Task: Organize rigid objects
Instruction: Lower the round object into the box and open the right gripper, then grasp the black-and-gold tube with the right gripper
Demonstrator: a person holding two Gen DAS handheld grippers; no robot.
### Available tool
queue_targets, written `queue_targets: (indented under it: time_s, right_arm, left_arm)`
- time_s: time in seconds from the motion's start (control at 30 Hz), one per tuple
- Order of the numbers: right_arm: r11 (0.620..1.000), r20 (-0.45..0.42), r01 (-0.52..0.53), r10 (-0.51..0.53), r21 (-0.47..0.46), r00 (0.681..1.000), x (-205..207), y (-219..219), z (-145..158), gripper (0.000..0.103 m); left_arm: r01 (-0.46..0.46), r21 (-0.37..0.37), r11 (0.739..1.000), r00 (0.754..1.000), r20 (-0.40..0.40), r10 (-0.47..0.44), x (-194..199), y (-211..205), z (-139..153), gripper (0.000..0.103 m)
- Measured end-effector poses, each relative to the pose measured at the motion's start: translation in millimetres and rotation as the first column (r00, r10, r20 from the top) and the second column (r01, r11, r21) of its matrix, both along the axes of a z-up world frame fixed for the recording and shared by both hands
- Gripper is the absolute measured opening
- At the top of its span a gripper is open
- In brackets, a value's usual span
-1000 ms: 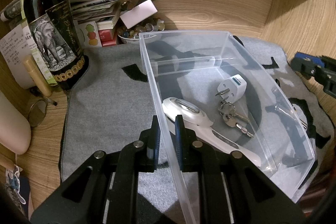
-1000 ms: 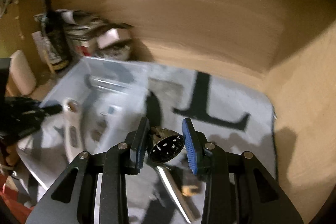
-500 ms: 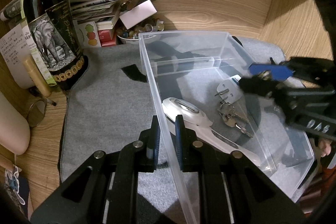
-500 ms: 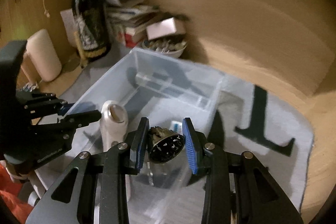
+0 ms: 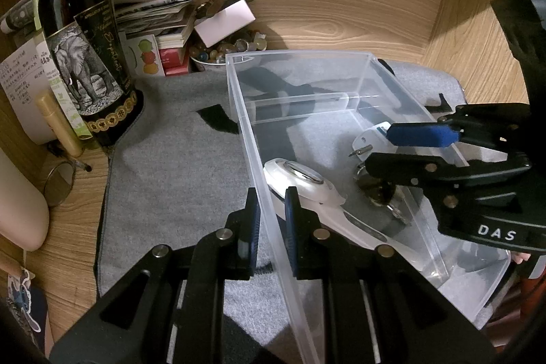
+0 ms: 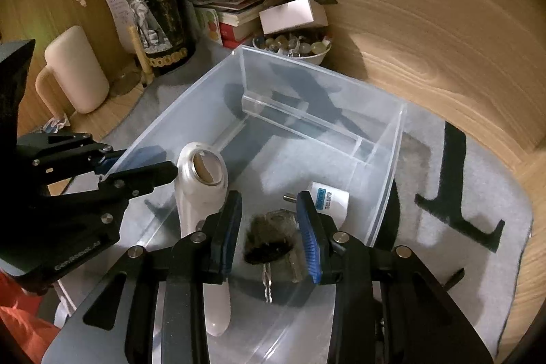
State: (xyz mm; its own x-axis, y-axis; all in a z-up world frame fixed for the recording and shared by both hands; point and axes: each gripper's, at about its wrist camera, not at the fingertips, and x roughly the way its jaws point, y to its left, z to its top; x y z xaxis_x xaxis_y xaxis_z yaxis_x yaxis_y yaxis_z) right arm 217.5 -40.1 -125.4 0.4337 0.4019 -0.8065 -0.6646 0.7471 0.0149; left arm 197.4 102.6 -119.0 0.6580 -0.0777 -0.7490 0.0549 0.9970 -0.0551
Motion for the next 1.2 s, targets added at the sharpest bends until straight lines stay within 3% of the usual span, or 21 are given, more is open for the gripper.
queue_targets:
  time_s: [0.33,0.73,0.93,1.2]
  right_arm:
    - [0.998,0.077,0.043,-0.047,0.048,0.996,-9,-17,23,0.047]
    - [0.964,0.159,0.251,-0.262,0.085,0.952,-9,-98,50,0.055]
    - [0.935,0.13,0.35,-0.354,0.052,0.926,-6,-135,37,0.056]
    - [0.916,0.029,0.401,-0.401,-0.021,0.916,-3,-156,-10,0.056]
  left_arm:
    - [0.001,0.002,1.0,1.0,0.0,-0.001,0,0,0,0.014]
    - [0.0,0.003,1.0,1.0,0.0,0.0,0,0,0,0.014]
    - [-0.002,0.006,1.0,1.0,-0.003,0.002,0,0,0,0.014]
    - [-0.001,0.02,1.0,1.0,-0.011,0.001,0,-3,-1,0.014]
